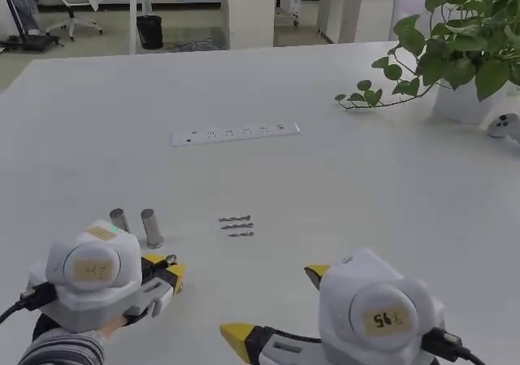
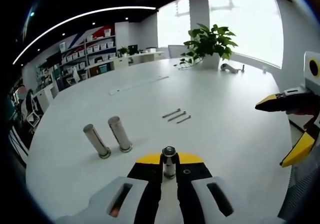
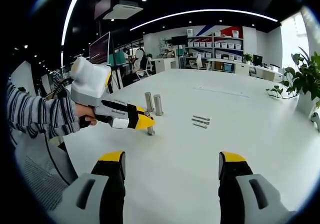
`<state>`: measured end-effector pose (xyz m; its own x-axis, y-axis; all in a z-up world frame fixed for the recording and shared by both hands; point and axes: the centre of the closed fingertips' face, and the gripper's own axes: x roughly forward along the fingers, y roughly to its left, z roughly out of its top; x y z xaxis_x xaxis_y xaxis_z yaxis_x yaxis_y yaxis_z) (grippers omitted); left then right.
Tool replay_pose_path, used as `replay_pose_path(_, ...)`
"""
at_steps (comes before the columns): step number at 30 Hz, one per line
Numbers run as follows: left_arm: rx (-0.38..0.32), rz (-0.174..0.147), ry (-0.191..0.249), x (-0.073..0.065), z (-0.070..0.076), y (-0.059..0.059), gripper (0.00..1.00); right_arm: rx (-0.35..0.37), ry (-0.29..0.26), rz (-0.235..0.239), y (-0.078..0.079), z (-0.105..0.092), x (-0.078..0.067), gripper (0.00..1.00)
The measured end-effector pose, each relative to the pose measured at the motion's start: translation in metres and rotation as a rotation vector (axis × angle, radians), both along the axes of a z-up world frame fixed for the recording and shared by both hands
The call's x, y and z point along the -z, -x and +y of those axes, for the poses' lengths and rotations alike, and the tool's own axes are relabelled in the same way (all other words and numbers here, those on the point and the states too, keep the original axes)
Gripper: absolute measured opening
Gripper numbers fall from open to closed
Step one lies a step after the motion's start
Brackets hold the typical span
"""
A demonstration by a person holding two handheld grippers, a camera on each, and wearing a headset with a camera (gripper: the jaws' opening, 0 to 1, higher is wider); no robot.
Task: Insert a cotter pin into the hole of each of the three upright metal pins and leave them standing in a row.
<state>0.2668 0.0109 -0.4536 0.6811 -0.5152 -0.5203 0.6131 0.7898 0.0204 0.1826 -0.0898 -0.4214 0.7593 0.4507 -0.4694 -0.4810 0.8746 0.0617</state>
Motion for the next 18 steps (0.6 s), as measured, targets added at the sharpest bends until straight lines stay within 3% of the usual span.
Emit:
replay_pose_path(6, -0.013, 0.007, 0.005, 0.0003, 0.0, -0.0002, 0.07, 0.005, -0.002, -0.001, -0.0001, -0.0008, -0.0006, 0.74)
replay_pose_path(18, -0.041, 0.008, 0.011, -0.0019, 0.0036, -0.0005, 0.25, 0.01, -0.003, -0.006, -0.0009, -0.0026, -0.002, 0.74)
